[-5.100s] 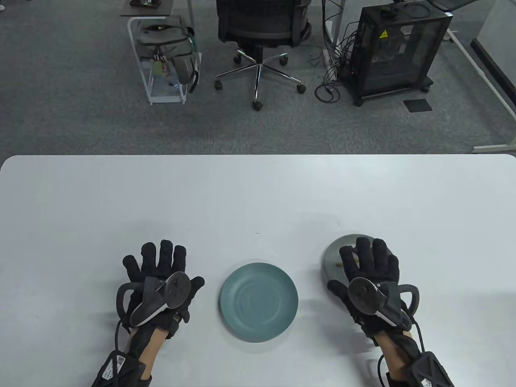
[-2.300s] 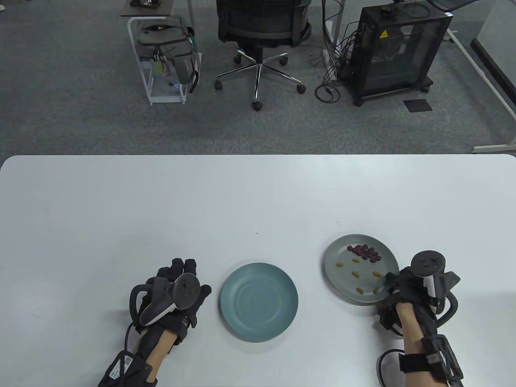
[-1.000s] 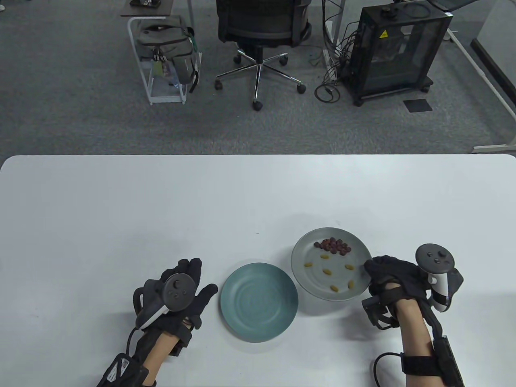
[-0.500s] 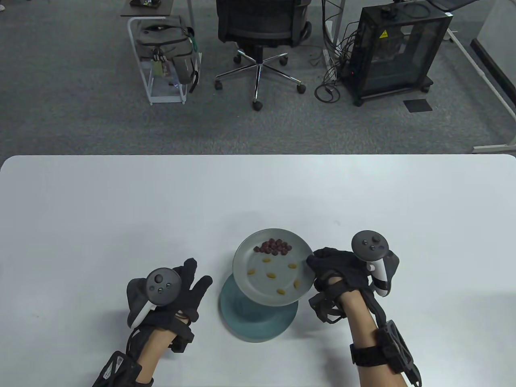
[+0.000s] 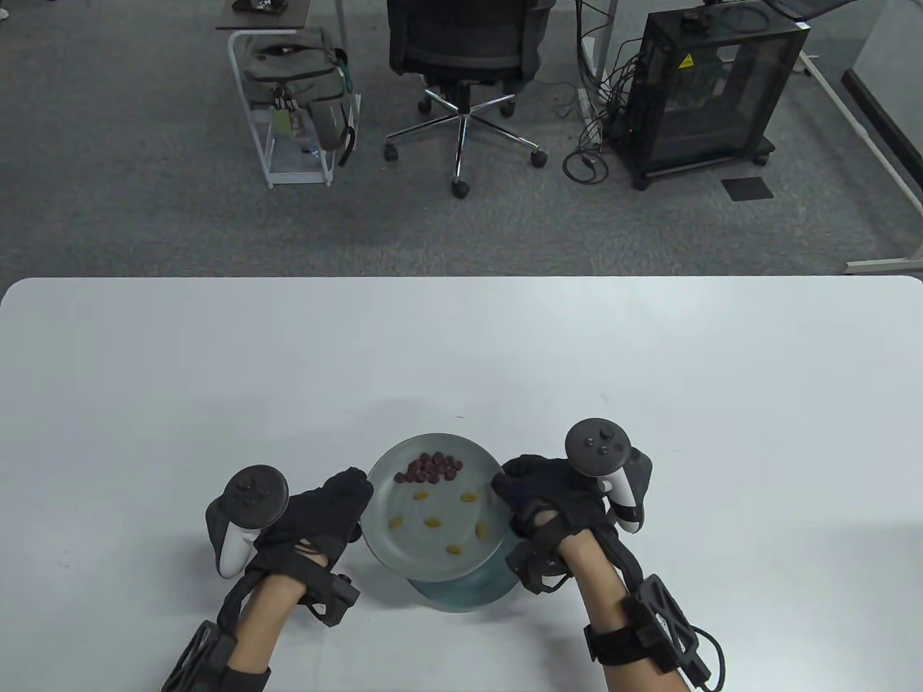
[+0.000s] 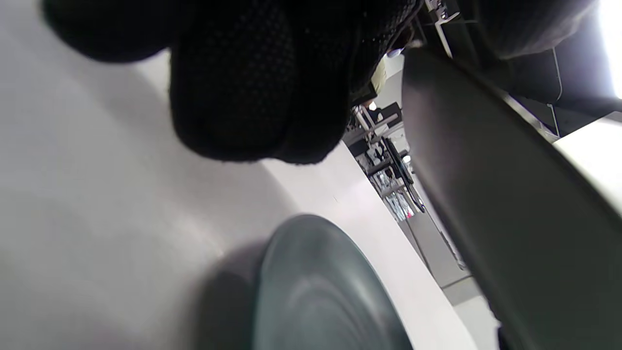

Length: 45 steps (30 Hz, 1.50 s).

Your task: Pick raisins with hand pinch into plate

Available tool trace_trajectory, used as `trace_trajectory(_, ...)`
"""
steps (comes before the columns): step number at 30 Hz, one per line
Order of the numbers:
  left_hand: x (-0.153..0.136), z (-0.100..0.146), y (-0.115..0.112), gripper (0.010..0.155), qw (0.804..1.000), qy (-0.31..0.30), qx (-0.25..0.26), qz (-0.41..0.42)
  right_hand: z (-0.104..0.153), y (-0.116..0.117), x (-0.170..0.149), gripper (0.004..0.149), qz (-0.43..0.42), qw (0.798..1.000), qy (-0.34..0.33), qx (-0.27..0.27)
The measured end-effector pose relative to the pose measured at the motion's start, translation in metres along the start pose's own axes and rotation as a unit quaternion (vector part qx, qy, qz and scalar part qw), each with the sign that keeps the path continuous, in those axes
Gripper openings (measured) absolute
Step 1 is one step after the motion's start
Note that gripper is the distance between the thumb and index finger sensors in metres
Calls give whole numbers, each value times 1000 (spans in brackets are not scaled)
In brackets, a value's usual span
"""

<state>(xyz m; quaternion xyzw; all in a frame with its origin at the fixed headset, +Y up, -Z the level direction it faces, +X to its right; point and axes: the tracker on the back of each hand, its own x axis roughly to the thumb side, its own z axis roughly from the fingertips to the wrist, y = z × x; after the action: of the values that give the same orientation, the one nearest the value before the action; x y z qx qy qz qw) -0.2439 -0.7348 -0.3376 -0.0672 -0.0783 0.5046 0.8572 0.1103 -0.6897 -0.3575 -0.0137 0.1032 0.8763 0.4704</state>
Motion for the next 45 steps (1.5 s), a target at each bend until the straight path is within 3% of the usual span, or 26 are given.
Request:
trace_trajectory(10,-12,-6,-9,54,994,37,-40,96,2,7,-1,47,12,1000,1,-3)
trace_trajectory(17,-9,-6,-9,51,997,29,-27,62,1,12,-4,48,28,999,4,-18)
trace_trajectory(25,-11,-5,-4,51,998,41,-6,50,19,4,17,59,106,985,-71,-118)
trace_trajectory(31,-10,-5,-5,51,998,44,-6,44,32,24,49,56,196,964,-153,-95)
trace_trajectory(37,-9,-5,-8,51,998,42,-12,42,29,45,59,61,277,946,-153,-73)
trace_trajectory(45,-7,-5,-10,51,998,42,-18,41,20,57,60,63,301,944,-127,-44)
